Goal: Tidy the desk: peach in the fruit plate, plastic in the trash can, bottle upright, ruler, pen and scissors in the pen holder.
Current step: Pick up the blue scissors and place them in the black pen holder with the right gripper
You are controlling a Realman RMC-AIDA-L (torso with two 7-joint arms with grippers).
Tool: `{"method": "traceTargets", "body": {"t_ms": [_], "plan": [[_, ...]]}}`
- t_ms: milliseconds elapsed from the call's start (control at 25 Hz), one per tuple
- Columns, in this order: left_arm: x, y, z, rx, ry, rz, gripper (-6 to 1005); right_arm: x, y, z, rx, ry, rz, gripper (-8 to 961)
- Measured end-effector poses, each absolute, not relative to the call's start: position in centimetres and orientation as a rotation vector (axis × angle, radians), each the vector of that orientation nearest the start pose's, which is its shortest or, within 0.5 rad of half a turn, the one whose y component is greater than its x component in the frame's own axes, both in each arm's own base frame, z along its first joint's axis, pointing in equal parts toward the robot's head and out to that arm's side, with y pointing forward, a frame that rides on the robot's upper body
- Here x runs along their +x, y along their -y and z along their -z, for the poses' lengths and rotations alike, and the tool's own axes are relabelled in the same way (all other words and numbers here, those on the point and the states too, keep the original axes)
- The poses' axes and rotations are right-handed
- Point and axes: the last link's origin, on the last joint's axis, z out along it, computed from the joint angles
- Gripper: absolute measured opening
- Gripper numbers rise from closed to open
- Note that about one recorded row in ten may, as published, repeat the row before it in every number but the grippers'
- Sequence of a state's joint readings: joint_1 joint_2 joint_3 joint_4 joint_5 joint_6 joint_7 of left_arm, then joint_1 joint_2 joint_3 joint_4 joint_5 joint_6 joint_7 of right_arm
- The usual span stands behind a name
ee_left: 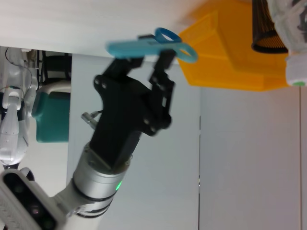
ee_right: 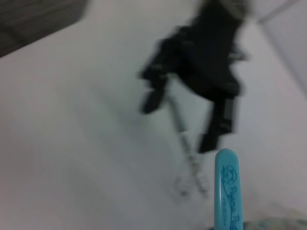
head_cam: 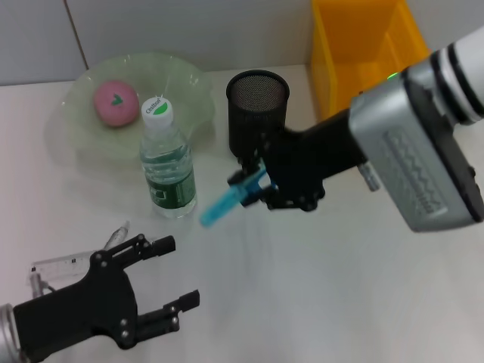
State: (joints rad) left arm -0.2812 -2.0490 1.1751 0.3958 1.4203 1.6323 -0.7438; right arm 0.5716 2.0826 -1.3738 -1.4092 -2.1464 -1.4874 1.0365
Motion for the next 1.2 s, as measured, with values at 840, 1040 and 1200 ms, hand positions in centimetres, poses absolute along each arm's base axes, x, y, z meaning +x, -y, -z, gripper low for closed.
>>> {"method": "traceTargets", "body": {"t_ms": [840,1040,1200], "plan": [[-28.7,-22.5,3.1,-2.625,0.205,1.071,787,17.0,-37.1,-10.5,-2.242,0.262,-0.75,247],[-28.4,-23.1,2.0,-2.601,0.162,1.107,787,17.6,-37.2,-10.0,-2.198,0.046,-0.985,251],[-28.4,-23.1,1.6,-2.597,0.142,1.104,787,17.8,-37.2,-10.2,-2.196,-0.132,-1.118,254]]}}
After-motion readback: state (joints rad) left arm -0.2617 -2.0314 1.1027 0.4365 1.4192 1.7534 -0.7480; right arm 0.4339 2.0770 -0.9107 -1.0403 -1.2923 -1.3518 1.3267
